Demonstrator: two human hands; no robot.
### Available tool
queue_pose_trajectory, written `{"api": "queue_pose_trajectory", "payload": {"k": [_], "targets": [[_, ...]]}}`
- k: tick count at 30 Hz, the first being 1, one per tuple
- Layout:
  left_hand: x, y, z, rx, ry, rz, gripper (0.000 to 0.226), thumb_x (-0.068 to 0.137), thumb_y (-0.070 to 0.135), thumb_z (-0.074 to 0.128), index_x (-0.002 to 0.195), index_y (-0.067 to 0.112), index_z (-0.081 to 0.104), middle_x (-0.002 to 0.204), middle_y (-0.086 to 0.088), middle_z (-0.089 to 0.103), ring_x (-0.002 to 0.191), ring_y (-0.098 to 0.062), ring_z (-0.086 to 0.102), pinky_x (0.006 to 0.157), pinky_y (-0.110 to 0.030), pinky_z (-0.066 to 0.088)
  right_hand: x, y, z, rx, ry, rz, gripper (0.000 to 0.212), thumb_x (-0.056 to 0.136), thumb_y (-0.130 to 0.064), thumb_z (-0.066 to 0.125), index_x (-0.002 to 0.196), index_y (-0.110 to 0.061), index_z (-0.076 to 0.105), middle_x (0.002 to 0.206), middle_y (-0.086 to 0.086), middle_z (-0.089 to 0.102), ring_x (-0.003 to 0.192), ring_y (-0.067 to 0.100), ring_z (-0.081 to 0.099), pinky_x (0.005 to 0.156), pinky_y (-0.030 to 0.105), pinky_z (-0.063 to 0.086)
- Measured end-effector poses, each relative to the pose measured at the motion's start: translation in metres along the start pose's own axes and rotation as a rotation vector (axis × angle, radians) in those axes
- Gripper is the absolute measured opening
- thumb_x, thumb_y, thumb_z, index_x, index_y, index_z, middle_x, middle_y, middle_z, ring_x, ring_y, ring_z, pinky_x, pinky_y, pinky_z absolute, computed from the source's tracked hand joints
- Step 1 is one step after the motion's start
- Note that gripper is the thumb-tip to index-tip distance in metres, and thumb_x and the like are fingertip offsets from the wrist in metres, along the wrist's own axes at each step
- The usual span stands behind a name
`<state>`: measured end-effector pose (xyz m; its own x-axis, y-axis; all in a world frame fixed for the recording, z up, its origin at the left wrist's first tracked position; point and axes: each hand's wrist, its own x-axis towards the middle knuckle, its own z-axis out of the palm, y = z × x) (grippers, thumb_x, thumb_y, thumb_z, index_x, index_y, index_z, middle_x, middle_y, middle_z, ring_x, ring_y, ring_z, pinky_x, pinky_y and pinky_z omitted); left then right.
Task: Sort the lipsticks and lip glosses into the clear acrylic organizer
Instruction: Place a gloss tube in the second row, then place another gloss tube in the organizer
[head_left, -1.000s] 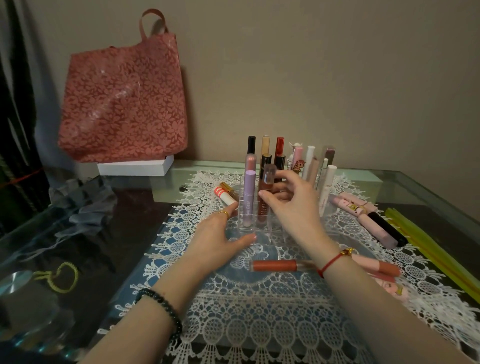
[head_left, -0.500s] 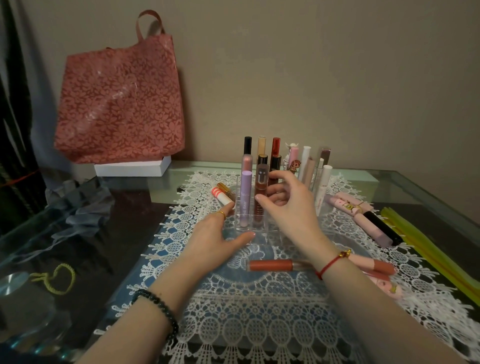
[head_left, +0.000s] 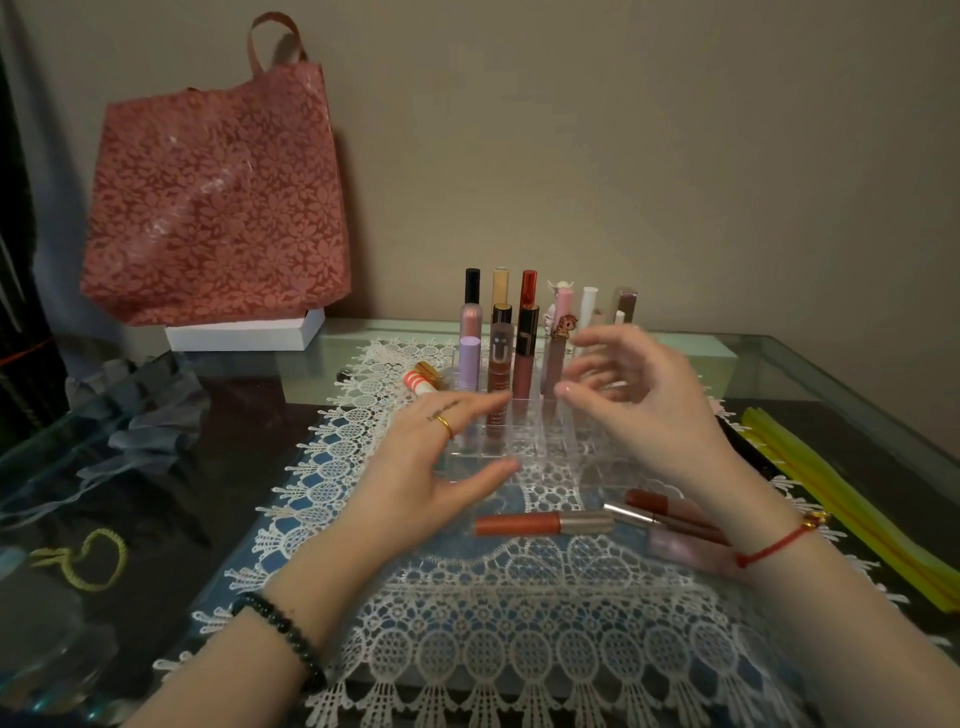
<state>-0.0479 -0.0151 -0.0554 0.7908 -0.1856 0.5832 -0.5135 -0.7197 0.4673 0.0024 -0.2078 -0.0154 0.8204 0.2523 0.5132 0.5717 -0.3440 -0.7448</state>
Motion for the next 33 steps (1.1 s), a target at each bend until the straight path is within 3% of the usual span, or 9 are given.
{"api": "queue_pose_trajectory", "payload": {"k": [5, 10, 15, 20, 25, 29, 33], "targets": [[-0.003, 0.005, 0.005, 0.058, -0.276, 0.039, 0.045, 0.071, 0.061, 0.048, 0.111, 0.041, 0.052, 0.106, 0.025, 0.053, 0.104, 0.001, 0.047, 0.097, -0.032, 0.038, -0.024, 0.016, -0.006, -0.176, -0.261, 0.043, 0.034, 0.062, -0.037, 0.066, 0.092, -0.047, 0.052, 0.088, -0.019, 0.061, 0.082, -0.009, 0.056, 0.071, 0.017, 0.049], [-0.005, 0.005, 0.008, 0.096, -0.383, 0.041, 0.043, 0.069, 0.057, 0.053, 0.11, 0.04, 0.055, 0.102, 0.029, 0.052, 0.1, 0.007, 0.047, 0.098, -0.023, 0.034, -0.033, 0.024, -0.007, -0.324, -0.444, 0.053, 0.033, 0.064, -0.045, 0.069, 0.093, -0.049, 0.054, 0.091, -0.026, 0.057, 0.089, -0.017, 0.047, 0.073, 0.011, 0.037], [-0.006, 0.005, 0.01, 0.098, -0.451, 0.015, 0.042, 0.07, 0.051, 0.055, 0.11, 0.037, 0.057, 0.1, 0.027, 0.056, 0.093, 0.01, 0.049, 0.09, -0.012, 0.037, -0.037, 0.023, -0.007, -0.502, -0.505, -0.035, 0.034, 0.065, -0.053, 0.064, 0.097, -0.046, 0.055, 0.092, -0.026, 0.051, 0.088, -0.012, 0.044, 0.07, 0.012, 0.037], [-0.007, 0.003, 0.011, 0.103, -0.476, -0.006, 0.033, 0.076, 0.042, 0.059, 0.108, 0.039, 0.057, 0.093, 0.025, 0.058, 0.087, 0.011, 0.052, 0.081, -0.009, 0.043, -0.038, 0.022, -0.007, -0.625, -0.547, -0.089, 0.032, 0.07, -0.053, 0.063, 0.099, -0.042, 0.057, 0.091, -0.022, 0.05, 0.091, -0.003, 0.043, 0.078, 0.021, 0.04], [-0.007, 0.004, 0.011, 0.115, -0.474, 0.013, 0.03, 0.078, 0.043, 0.057, 0.107, 0.04, 0.057, 0.086, 0.025, 0.057, 0.082, 0.011, 0.052, 0.075, -0.008, 0.042, -0.039, 0.021, -0.006, -0.643, -0.577, -0.107, 0.021, 0.073, -0.051, 0.061, 0.092, -0.04, 0.058, 0.088, -0.02, 0.051, 0.089, -0.002, 0.042, 0.078, 0.022, 0.038], [-0.007, 0.004, 0.011, 0.095, -0.478, 0.011, 0.028, 0.079, 0.039, 0.058, 0.107, 0.039, 0.058, 0.085, 0.023, 0.057, 0.08, 0.008, 0.053, 0.074, -0.012, 0.045, -0.038, 0.021, -0.005, -0.631, -0.58, -0.133, 0.014, 0.076, -0.043, 0.06, 0.088, -0.036, 0.062, 0.078, -0.022, 0.051, 0.082, -0.007, 0.041, 0.072, 0.014, 0.026], [-0.007, 0.005, 0.011, 0.064, -0.464, 0.008, 0.027, 0.079, 0.037, 0.058, 0.106, 0.038, 0.058, 0.083, 0.023, 0.056, 0.079, 0.006, 0.053, 0.072, -0.014, 0.047, -0.039, 0.019, -0.006, -0.56, -0.544, -0.117, 0.009, 0.076, -0.038, 0.061, 0.084, -0.034, 0.065, 0.075, -0.02, 0.055, 0.081, -0.007, 0.045, 0.07, 0.013, 0.034]]}}
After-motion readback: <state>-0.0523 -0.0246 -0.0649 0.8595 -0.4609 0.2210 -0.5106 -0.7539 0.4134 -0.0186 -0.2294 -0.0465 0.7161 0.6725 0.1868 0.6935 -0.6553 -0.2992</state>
